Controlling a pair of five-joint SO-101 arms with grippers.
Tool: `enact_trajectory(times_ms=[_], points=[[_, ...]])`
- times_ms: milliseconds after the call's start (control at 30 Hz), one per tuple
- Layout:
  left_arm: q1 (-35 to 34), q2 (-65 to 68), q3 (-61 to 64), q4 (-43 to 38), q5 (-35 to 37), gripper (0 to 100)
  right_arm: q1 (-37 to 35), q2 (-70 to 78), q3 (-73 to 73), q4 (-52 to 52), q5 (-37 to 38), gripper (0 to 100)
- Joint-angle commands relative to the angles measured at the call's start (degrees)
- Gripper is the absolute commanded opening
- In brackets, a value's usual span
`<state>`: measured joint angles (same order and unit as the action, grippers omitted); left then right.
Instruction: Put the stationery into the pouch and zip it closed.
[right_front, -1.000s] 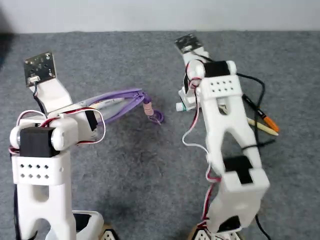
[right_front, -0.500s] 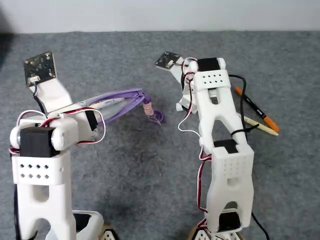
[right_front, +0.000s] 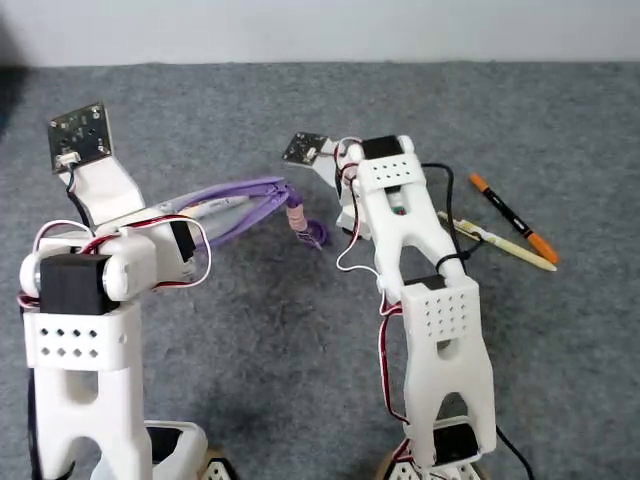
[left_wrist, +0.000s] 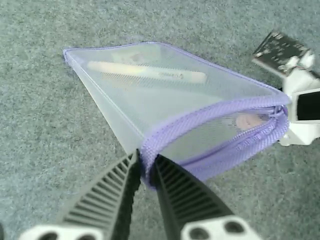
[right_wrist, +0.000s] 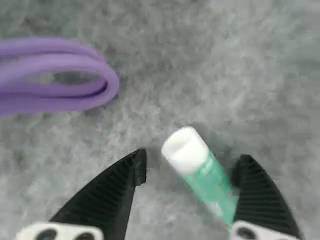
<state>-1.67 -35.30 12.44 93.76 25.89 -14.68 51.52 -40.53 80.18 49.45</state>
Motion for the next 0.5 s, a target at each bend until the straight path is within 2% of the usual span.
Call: enact_trajectory(times_ms=[0,100,333,467], points=[[0.1,-0.4,-2.9,0.2,0.5,1,0.7,0.8,-2.5,-1.2,2.3,11.0],[0.1,-0.4,-2.9,0.2,0.5,1,1.3,1.0,-2.5,-2.4,3.1,0.6],[0.1,-0.4,-2.9,0.2,0.5,1,2.9,-4.3,-2.5,-1.3,2.5,0.9],[0.1,-0.4,-2.9,0.2,0.5,1,2.9,-8.6,-2.5,4.0,-4.1,0.9]])
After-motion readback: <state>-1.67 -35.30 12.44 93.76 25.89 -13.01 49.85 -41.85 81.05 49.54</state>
